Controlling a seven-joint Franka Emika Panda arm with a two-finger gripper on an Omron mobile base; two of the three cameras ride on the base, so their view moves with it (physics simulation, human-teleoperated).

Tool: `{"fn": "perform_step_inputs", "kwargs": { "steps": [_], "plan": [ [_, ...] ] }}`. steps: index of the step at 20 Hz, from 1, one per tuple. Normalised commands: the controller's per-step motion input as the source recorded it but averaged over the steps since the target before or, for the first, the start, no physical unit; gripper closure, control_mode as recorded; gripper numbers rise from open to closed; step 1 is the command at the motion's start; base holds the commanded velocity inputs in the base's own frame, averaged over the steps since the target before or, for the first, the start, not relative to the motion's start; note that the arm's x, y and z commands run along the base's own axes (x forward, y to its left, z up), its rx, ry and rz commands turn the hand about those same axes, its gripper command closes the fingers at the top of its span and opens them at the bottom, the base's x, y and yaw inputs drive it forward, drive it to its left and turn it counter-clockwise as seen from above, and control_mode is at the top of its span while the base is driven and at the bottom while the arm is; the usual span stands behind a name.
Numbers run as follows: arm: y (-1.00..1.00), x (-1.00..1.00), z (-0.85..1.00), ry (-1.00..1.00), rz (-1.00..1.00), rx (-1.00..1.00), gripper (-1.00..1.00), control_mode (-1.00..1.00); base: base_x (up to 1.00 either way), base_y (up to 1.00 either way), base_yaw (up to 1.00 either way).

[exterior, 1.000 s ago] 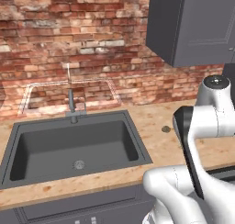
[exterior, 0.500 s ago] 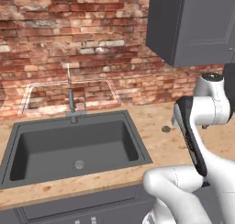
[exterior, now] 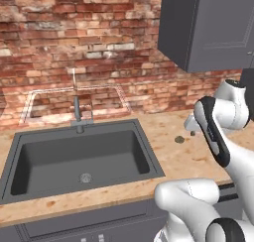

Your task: Place the beer on the top shelf of the fridge to keep it out of children's reach, and place the pear and garlic on lower shelves for easy access.

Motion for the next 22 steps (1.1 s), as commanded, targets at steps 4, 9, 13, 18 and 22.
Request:
{"fn": "perform_step_inputs", "kwargs": {
  "steps": [4, 9, 13, 18, 22],
  "plan": [
    [-0.11, 0.42, -0.3, -0.01, 0.0, 0.14, -1.0, -1.0, 0.0, 0.0, 0.0],
    [-0.04, 0.37, -0.36, 0.0, 0.0, 0.11, -1.0, -1.0, 0.0, 0.0, 0.0],
    [0.0, 0.42, -0.32, 0.0, 0.0, 0.07, -1.0, -1.0, 0.0, 0.0, 0.0],
    [0.0, 0.39, -0.33, 0.0, 0.0, 0.01, -1.0, -1.0, 0.0, 0.0, 0.0],
    [0.0, 0.35, -0.27, 0.0, 0.0, 0.0, -1.0, -1.0, 0.0, 0.0, 0.0]
  ]
}}
